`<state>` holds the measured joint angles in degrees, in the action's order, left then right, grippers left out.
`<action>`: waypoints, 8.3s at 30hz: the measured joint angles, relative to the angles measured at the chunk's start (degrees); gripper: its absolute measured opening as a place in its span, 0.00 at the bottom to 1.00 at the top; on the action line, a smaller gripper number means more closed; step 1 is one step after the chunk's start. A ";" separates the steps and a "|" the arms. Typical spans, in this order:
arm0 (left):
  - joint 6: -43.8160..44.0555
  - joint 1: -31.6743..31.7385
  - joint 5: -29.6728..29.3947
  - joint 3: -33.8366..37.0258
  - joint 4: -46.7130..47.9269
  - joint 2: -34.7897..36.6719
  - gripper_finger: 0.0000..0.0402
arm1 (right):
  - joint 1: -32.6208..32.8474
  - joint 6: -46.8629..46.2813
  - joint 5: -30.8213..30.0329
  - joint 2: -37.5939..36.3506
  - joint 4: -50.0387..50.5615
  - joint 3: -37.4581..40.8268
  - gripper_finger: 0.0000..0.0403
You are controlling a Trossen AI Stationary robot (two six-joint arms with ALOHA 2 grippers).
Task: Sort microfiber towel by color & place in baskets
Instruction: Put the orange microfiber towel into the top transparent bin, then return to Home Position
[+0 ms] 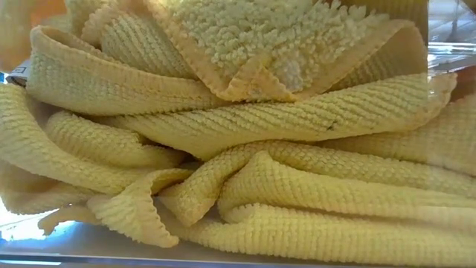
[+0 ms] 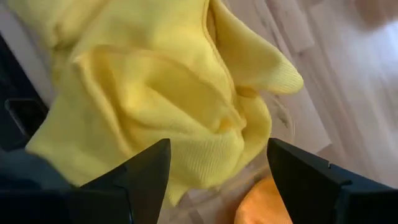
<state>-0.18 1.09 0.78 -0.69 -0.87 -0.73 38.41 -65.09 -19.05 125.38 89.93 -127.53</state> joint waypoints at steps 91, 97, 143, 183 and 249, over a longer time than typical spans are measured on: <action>0.01 0.01 0.04 0.00 0.03 0.01 0.01 | -16.88 -24.87 -10.65 -37.02 -14.98 43.46 0.00; 0.00 0.00 0.04 0.00 0.02 0.01 0.01 | -28.66 0.89 -9.34 -37.86 -31.67 43.48 0.00; 0.01 0.00 0.04 0.00 0.01 0.00 0.01 | -60.32 52.43 18.96 -12.91 -63.76 43.48 0.01; 0.00 0.00 0.04 0.00 0.01 0.00 0.01 | -62.92 38.40 18.64 -7.37 -73.28 43.41 0.34; -0.01 0.00 0.04 0.00 0.03 0.00 0.01 | -32.45 45.73 10.41 -42.22 -95.94 83.69 0.00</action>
<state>-0.19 1.08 0.82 -0.69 -0.84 -0.73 5.96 -19.35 -8.63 83.16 -6.00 -43.84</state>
